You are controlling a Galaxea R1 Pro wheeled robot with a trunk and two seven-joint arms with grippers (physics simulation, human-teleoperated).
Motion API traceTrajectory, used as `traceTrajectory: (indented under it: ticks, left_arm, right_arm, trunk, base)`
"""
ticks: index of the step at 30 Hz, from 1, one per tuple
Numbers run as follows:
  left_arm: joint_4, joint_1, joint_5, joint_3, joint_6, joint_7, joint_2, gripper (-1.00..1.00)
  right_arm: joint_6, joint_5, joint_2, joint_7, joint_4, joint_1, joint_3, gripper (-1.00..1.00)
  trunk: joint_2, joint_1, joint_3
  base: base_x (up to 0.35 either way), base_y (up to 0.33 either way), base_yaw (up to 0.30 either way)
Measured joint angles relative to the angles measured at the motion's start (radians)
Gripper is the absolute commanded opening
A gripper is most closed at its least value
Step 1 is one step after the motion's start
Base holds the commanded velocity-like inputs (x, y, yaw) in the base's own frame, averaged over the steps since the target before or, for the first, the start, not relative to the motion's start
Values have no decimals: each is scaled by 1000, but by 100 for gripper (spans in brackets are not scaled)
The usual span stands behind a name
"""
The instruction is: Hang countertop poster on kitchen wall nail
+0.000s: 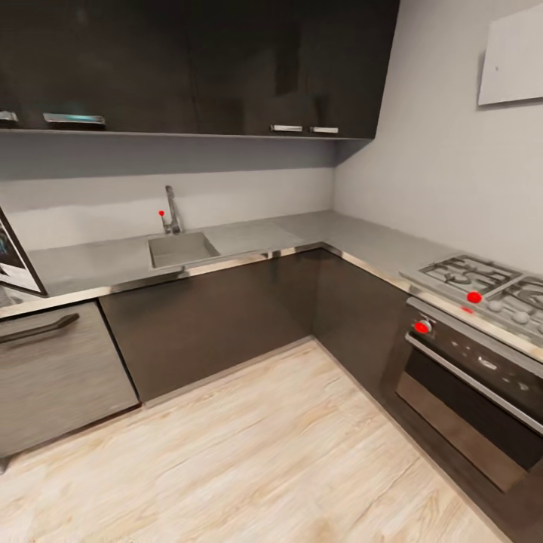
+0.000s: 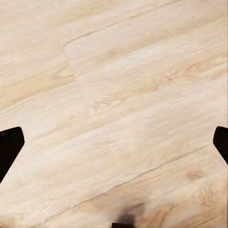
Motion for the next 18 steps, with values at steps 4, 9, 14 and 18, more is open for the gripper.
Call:
traceTrajectory:
  ticks: [4,9,14,18]
  left_arm:
    - [0,0,0,18,0,0,0,100]
    - [0,0,0,26,0,0,0,100]
    - [0,0,0,28,0,0,0,100]
    - [0,0,0,28,0,0,0,100]
  right_arm:
    - [0,0,0,0,0,0,0,100]
    - [0,0,0,0,0,0,0,100]
    - [0,0,0,0,1,0,0,100]
    - [0,0,0,0,2,0,0,100]
  trunk:
    - [0,0,0]
    - [0,0,0]
    - [0,0,0]
    - [0,0,0]
  base:
    - [157,-244,293]
    - [87,-117,293]
    - [12,-15,293]
    - [2,-2,293]
